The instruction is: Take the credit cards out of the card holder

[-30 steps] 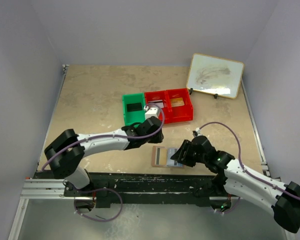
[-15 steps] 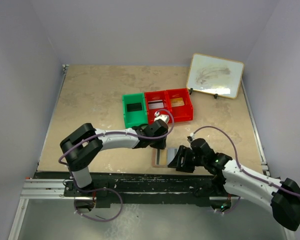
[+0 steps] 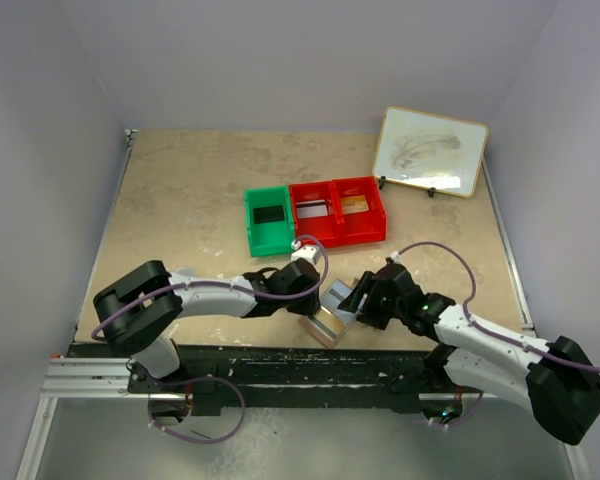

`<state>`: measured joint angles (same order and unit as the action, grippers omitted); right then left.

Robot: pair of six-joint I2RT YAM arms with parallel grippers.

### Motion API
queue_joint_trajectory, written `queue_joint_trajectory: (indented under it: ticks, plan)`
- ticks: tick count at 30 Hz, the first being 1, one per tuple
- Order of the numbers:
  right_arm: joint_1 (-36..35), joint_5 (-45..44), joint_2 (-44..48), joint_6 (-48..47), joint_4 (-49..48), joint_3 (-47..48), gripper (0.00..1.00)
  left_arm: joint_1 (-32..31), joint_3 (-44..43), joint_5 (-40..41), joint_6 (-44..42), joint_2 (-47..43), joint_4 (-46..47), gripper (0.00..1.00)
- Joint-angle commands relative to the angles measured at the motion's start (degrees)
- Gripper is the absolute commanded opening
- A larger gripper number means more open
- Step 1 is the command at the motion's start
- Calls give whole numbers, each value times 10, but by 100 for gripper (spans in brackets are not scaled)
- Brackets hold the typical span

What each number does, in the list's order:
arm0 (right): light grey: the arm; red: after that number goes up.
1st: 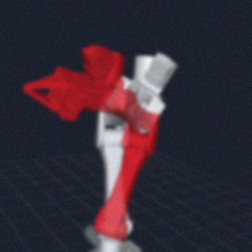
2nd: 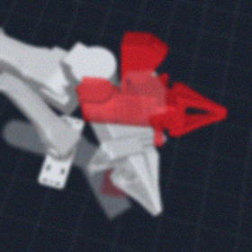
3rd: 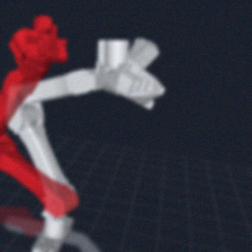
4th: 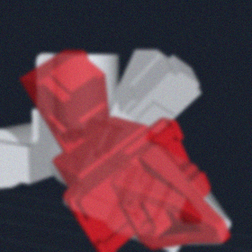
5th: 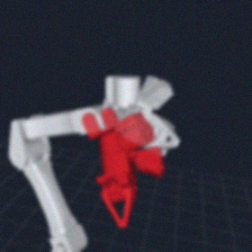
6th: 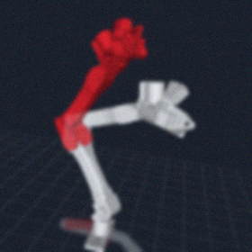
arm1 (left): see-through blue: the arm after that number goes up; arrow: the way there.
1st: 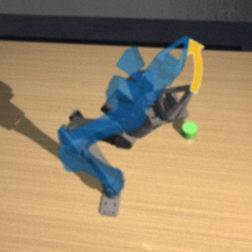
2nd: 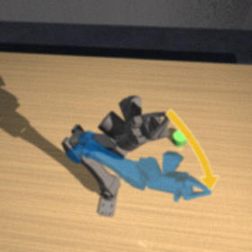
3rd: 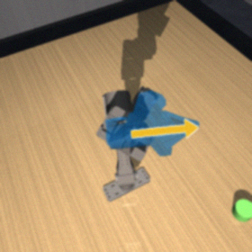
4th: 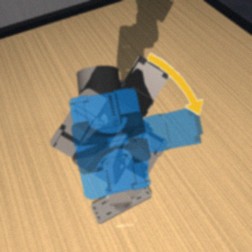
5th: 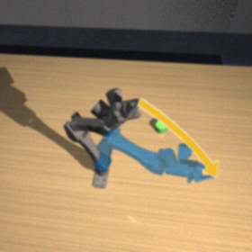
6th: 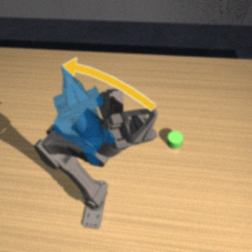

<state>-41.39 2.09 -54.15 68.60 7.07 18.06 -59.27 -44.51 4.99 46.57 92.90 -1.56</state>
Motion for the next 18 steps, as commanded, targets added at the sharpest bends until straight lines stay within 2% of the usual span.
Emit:
queue_joint_trajectory:
  ticks: [1,7,12,15,18]
  plan:
    - [20,-4,-57,-19,-70,31,68,-57,27,9,48,-14,35,27]
    - [21,64,-204,-114,-121,109,67,-104,50,24,112,-4,105,26]
    - [18,125,-314,-218,-153,188,58,-136,35,43,123,-10,119,26]
    - [18,98,-308,-209,-108,200,57,-140,33,87,128,-29,82,27]
    - [23,20,-255,-194,-53,199,62,-140,44,139,128,-80,35,27]
